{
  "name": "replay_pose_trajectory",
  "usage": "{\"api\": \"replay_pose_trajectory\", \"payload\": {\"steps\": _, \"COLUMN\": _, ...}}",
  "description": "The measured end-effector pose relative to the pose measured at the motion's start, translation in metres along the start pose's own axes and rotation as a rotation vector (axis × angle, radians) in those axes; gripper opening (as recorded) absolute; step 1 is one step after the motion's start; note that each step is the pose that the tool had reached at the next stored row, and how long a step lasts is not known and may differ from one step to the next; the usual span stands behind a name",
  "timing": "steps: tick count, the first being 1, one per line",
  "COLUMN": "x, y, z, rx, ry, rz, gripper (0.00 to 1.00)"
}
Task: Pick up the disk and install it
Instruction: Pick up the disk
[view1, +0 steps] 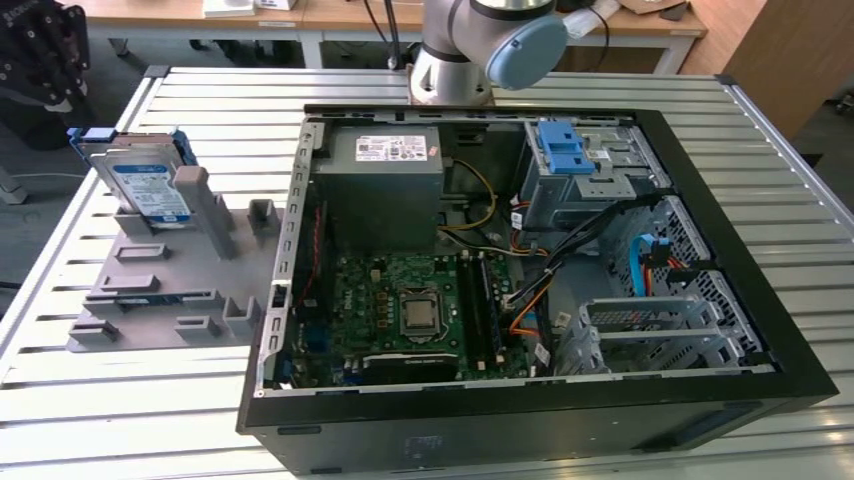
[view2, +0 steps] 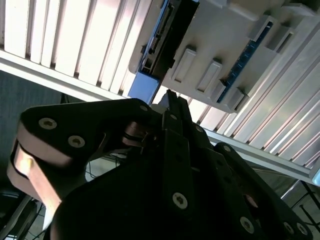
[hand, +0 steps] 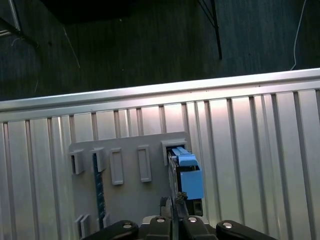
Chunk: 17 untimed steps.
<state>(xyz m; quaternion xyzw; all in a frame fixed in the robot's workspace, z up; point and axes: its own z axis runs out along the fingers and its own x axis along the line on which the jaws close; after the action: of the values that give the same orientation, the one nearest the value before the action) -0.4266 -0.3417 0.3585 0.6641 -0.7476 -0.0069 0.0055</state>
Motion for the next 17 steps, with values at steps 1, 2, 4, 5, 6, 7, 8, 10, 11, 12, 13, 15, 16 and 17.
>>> {"api": "replay_pose_trajectory", "payload": {"steps": 1, "x": 0.0000, "y": 0.0000, "z": 0.0001, "rx": 0.0004, "ry": 0.0000, "rz": 0.000, "gripper": 0.17}}
{"api": "replay_pose_trajectory", "payload": {"steps": 2, "x": 0.0000, "y": 0.0000, "z": 0.0001, "rx": 0.0004, "ry": 0.0000, "rz": 0.000, "gripper": 0.23}}
{"api": "replay_pose_trajectory", "payload": {"steps": 4, "x": 0.0000, "y": 0.0000, "z": 0.0000, "rx": 0.0004, "ry": 0.0000, "rz": 0.000, "gripper": 0.29}}
{"api": "replay_pose_trajectory", "payload": {"steps": 5, "x": 0.0000, "y": 0.0000, "z": 0.0000, "rx": 0.0004, "ry": 0.0001, "rz": 0.000, "gripper": 0.35}}
{"api": "replay_pose_trajectory", "payload": {"steps": 6, "x": 0.0000, "y": 0.0000, "z": 0.0000, "rx": 0.0004, "ry": 0.0000, "rz": 0.000, "gripper": 0.35}}
{"api": "replay_pose_trajectory", "payload": {"steps": 7, "x": 0.0000, "y": 0.0000, "z": 0.0000, "rx": 0.0004, "ry": 0.0000, "rz": 0.000, "gripper": 0.41}}
{"api": "replay_pose_trajectory", "payload": {"steps": 8, "x": 0.0000, "y": 0.0000, "z": 0.0001, "rx": 0.0004, "ry": 0.0001, "rz": 0.000, "gripper": 0.47}}
{"api": "replay_pose_trajectory", "payload": {"steps": 10, "x": -0.0018, "y": 0.0003, "z": 0.0011, "rx": 0.0007, "ry": 0.0018, "rz": 0.000, "gripper": 0.53}}
{"api": "replay_pose_trajectory", "payload": {"steps": 11, "x": -0.0042, "y": 0.0006, "z": 0.0017, "rx": 0.0011, "ry": 0.0053, "rz": 0.000, "gripper": 0.53}}
{"api": "replay_pose_trajectory", "payload": {"steps": 12, "x": -0.0069, "y": 0.0008, "z": 0.0025, "rx": 0.0020, "ry": 0.0078, "rz": 0.000, "gripper": 0.59}}
{"api": "replay_pose_trajectory", "payload": {"steps": 13, "x": -0.0086, "y": 0.0011, "z": 0.0035, "rx": 0.0033, "ry": 0.0093, "rz": 0.001, "gripper": 0.59}}
{"api": "replay_pose_trajectory", "payload": {"steps": 15, "x": -0.0089, "y": 0.0026, "z": 0.0061, "rx": 0.0098, "ry": 0.0090, "rz": 0.001, "gripper": 0.59}}
{"api": "replay_pose_trajectory", "payload": {"steps": 16, "x": -0.0088, "y": 0.0038, "z": 0.0074, "rx": 0.0130, "ry": 0.0086, "rz": 0.001, "gripper": 0.59}}
{"api": "replay_pose_trajectory", "payload": {"steps": 17, "x": -0.0086, "y": 0.0050, "z": 0.0088, "rx": 0.0169, "ry": 0.0081, "rz": 0.000, "gripper": 0.59}}
